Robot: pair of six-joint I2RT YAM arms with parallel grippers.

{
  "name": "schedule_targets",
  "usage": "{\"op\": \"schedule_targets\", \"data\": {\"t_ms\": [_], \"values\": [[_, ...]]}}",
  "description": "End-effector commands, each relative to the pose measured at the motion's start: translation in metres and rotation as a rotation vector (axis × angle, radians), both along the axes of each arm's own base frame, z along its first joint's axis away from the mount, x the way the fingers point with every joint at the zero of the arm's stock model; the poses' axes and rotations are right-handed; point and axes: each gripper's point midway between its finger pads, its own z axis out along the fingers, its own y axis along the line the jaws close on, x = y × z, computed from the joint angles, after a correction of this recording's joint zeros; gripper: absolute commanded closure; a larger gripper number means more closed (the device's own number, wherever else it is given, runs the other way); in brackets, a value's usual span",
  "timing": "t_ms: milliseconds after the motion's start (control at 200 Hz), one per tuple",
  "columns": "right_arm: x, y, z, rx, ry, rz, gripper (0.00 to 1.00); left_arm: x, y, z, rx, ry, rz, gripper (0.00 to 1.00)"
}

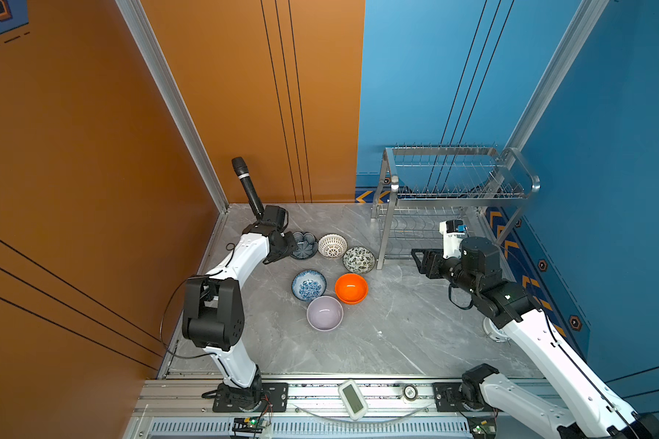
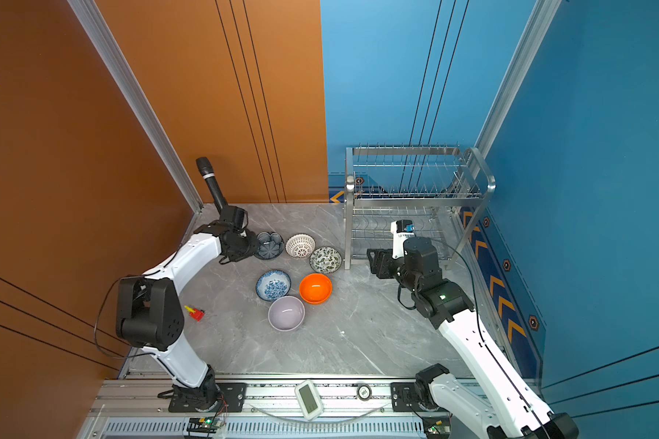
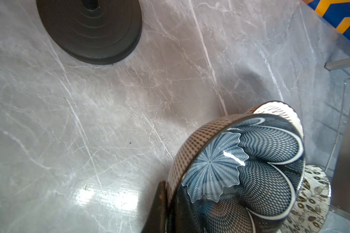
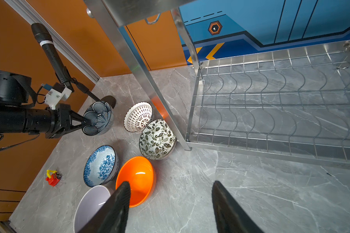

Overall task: Load bowls into a dish rack
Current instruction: Pick up the bowl from the top-center of the table, then place the bowl in the dish rack.

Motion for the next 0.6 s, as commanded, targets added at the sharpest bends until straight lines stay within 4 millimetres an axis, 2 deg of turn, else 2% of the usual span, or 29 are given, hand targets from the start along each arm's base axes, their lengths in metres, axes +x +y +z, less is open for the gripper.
{"op": "schedule_targets", "data": {"t_ms": [0, 105, 275, 466, 596], "values": [[-0.004, 0.003, -0.002, 0.008, 0.01, 0.001, 0.35, -0.002, -0.012, 0.038, -0.056, -0.104, -0.017, 1.0], [-0.006, 0.012, -0.002, 0.011, 0.018, 0.029, 0.36, -0.009, -0.026, 0.056, -0.069, -0.142, -0.043, 1.0], [-0.012, 0.036, -0.003, 0.02, 0.037, 0.094, 0.37, -0.025, -0.063, 0.077, -0.094, -0.183, -0.119, 1.0], [-0.017, 0.067, -0.003, 0.047, 0.05, 0.175, 0.39, -0.048, -0.118, 0.082, -0.119, -0.178, -0.237, 1.0], [-0.02, 0.086, -0.005, 0.064, 0.071, 0.224, 0.43, -0.064, -0.145, 0.078, -0.109, -0.151, -0.303, 1.0]]}}
